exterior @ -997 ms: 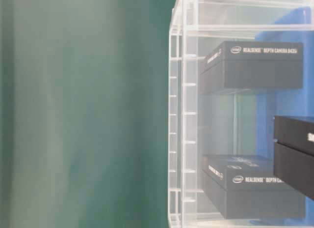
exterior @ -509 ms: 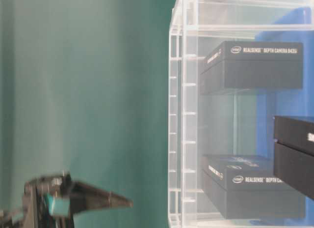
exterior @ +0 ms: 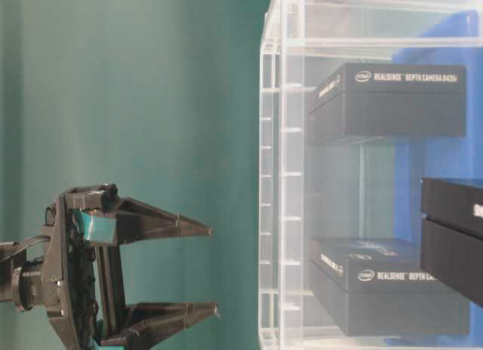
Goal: Take the box out of the case with the left arm.
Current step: 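Move the left gripper over the left black box in the case, then lower the open left gripper around the left box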
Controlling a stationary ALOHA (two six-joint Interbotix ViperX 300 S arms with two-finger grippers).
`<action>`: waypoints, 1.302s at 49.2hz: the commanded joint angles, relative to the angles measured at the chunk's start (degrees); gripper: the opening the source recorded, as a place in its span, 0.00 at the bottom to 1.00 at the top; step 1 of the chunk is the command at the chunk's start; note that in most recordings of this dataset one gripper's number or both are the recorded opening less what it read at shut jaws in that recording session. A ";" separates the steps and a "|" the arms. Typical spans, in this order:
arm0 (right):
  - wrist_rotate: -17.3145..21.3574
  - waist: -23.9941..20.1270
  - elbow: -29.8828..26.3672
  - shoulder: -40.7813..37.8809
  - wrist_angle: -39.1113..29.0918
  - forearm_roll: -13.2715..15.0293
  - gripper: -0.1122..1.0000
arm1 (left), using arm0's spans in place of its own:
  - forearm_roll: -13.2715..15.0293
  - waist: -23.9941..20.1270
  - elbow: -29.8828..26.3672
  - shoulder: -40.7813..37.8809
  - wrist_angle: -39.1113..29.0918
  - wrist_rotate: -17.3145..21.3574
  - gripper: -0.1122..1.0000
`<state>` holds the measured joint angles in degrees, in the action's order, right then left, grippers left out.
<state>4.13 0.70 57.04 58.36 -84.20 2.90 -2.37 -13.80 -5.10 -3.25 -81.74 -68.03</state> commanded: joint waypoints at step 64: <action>0.09 0.00 -1.49 -0.26 -0.09 -0.09 0.11 | 0.09 0.62 2.46 2.90 2.64 -0.88 0.90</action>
<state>4.13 0.70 56.95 58.36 -84.20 2.99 -2.37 -13.54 -1.93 -2.37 -79.01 -68.82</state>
